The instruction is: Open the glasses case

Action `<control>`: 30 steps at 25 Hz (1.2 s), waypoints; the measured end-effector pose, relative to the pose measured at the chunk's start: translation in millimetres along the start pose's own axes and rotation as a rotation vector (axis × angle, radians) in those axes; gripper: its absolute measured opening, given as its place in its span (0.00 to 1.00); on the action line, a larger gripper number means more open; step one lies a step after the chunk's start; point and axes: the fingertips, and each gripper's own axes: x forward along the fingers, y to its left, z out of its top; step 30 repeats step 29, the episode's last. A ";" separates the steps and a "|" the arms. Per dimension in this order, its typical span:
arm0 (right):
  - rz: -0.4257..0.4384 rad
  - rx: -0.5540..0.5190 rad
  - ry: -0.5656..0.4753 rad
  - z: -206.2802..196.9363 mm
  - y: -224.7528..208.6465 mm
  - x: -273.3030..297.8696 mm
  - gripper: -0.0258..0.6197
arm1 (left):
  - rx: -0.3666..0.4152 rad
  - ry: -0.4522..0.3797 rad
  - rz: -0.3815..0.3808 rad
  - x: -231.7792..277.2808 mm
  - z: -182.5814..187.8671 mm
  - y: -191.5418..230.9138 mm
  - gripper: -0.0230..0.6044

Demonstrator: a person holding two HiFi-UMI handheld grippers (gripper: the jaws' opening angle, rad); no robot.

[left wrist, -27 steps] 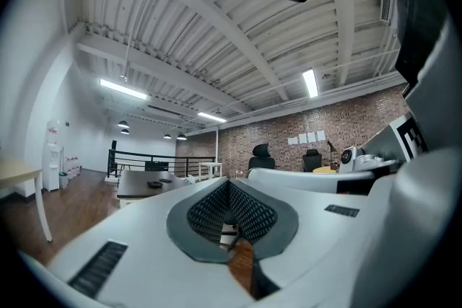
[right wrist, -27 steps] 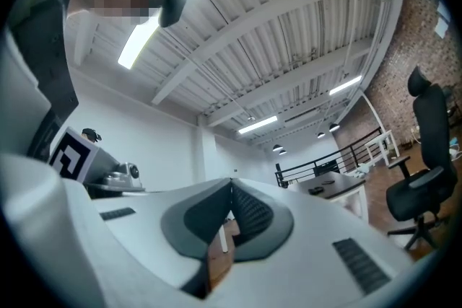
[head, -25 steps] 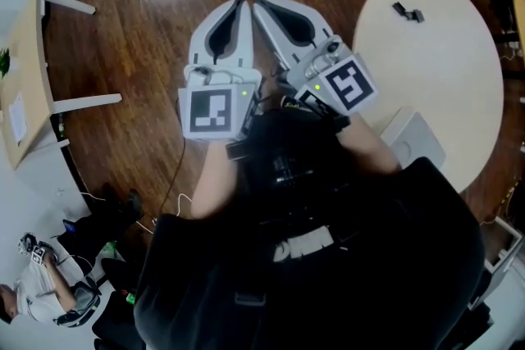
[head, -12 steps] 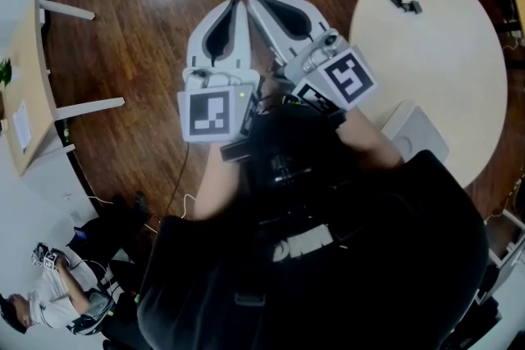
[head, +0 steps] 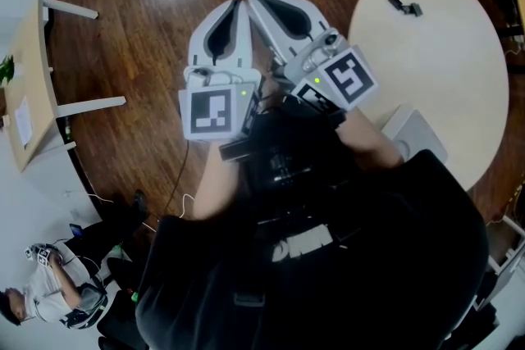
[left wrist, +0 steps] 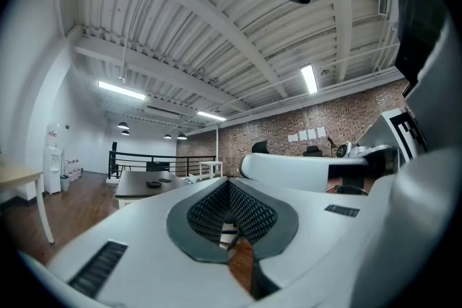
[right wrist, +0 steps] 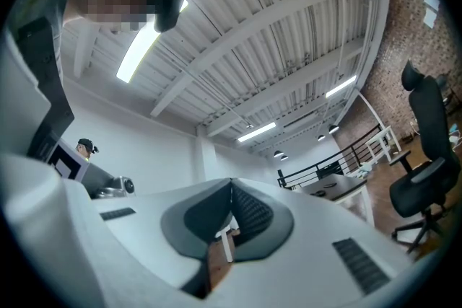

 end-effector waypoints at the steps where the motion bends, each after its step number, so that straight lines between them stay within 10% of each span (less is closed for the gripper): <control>1: 0.005 -0.001 -0.001 0.6 1.0 0.4 0.04 | 0.001 0.002 -0.001 0.2 -0.1 -0.4 0.04; 30: -0.023 -0.060 0.037 -6.3 -4.3 -0.7 0.04 | 0.006 -0.019 0.011 -1.8 1.7 0.2 0.04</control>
